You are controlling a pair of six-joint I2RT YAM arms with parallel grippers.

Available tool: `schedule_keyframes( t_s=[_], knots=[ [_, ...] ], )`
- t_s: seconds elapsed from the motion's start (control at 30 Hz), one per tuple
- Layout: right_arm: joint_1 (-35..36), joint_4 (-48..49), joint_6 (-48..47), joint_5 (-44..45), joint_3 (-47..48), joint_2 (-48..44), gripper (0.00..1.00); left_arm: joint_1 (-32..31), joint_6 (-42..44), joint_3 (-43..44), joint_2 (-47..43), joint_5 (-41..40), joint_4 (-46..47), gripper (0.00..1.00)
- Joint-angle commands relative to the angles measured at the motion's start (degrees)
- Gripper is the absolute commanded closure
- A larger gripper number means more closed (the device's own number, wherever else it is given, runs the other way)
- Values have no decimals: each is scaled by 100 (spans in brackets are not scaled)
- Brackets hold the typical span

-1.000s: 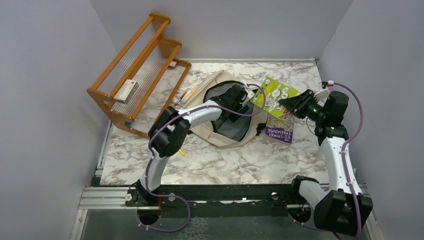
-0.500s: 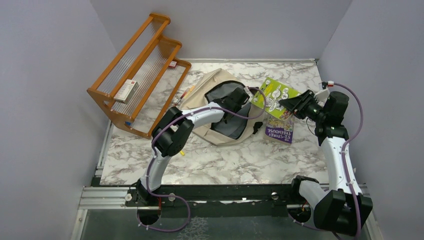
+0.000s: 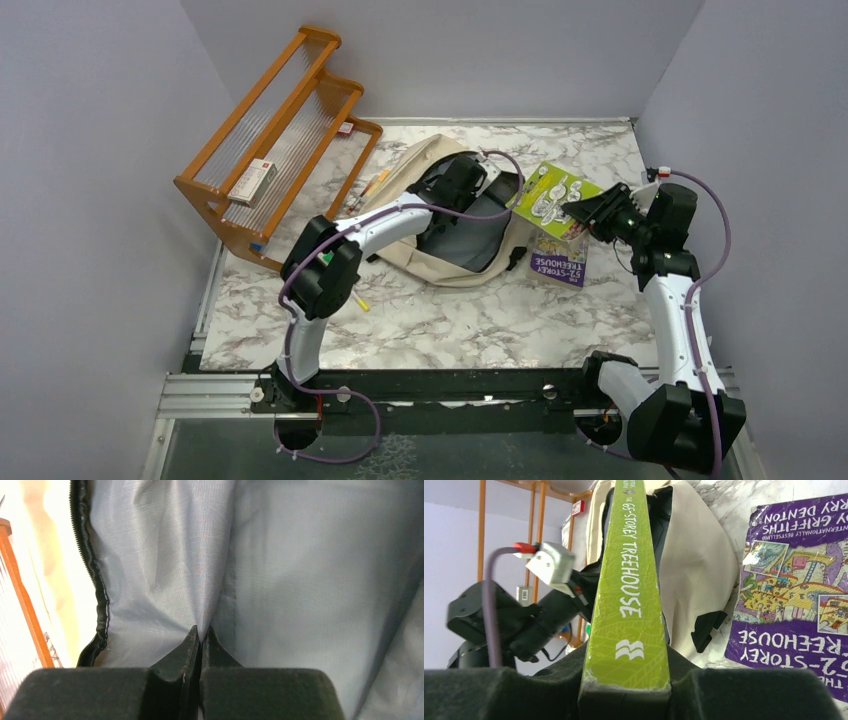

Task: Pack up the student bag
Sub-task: Place the book in the student bag.

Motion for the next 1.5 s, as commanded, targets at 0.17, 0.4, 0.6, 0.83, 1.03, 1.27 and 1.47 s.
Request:
schedule_keyframes(
  t_s=[0.17,0.4,0.6,0.83,1.03,1.27,1.47],
  knots=[
    [113,849,678,-879,120,129,99,113,-644,100,-770,1065,17,100],
    [1253,977,928,-99,173,508,99,197,-878,-26,-1044,1104,173,100],
    [1840,1429,1309,733,-271,799,100,328,-938,-142,-1112,1059,229,100],
    [2008,1950,1544,1021,-392,1222,99,403,-1061,-427,-1343,1168,562,100],
    [2297,2980,2078,738,-381,2020,99,445,-1307,-572,-1529,1245,733,100],
    [2858,4058,2478,982,-222,2903,99,474,-1362,-657,-1614,1468,863,100],
    [3118,5658,3051,1029,-265,3794,99,477,-1350,-647,-1603,1503,845,100]
  ],
)
